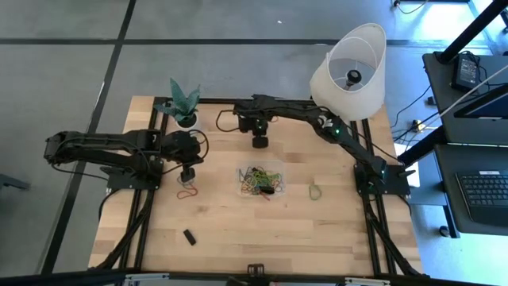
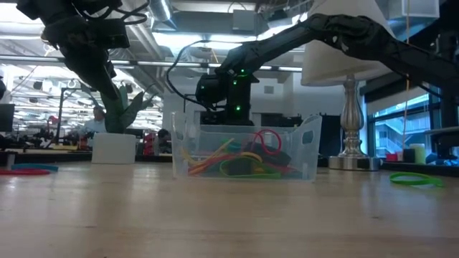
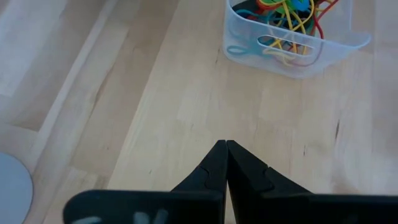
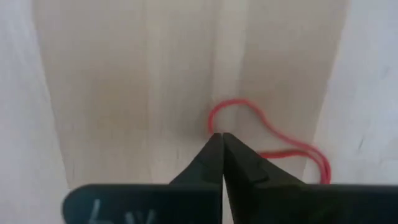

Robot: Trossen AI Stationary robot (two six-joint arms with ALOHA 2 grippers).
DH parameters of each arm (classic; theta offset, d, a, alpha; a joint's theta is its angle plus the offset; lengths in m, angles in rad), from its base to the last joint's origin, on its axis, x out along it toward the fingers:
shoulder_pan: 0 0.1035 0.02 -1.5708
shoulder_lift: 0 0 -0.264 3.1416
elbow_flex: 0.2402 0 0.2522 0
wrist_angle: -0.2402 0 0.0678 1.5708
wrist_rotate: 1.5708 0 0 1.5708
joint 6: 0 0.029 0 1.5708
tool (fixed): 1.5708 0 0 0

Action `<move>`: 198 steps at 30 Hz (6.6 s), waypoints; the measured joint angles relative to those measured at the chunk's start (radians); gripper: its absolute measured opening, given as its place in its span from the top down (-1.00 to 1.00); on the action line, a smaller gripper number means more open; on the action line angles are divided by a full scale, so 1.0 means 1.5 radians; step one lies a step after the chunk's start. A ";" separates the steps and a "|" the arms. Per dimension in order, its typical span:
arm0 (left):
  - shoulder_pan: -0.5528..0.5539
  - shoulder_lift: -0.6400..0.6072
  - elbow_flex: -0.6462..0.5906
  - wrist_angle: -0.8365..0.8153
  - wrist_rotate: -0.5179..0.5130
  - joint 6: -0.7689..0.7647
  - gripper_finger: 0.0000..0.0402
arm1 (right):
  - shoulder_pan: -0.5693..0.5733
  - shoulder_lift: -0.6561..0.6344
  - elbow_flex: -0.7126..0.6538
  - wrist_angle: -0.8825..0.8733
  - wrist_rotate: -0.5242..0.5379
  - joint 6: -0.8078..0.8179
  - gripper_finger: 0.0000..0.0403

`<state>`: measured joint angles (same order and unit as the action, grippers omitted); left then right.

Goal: Pick and place rubber bands into bin
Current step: Put the red rubber band into the transparent bin

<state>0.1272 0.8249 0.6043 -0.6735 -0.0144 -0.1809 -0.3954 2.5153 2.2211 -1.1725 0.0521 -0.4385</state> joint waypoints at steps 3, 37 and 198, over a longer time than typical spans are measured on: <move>0.000 0.000 0.000 0.000 0.002 0.000 0.98 | 0.000 0.000 0.000 -0.024 0.000 -0.050 0.97; 0.000 0.000 0.000 -0.006 -0.018 -0.011 0.98 | -0.054 -0.064 0.013 -0.038 -0.167 0.179 0.32; 0.082 0.000 0.000 0.018 -0.047 -0.099 0.98 | 0.375 -0.416 -0.570 0.381 0.122 0.578 0.76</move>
<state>0.2497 0.8253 0.6048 -0.6466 -0.0852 -0.3294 0.1665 1.8915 1.3666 -0.6009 0.2349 0.4279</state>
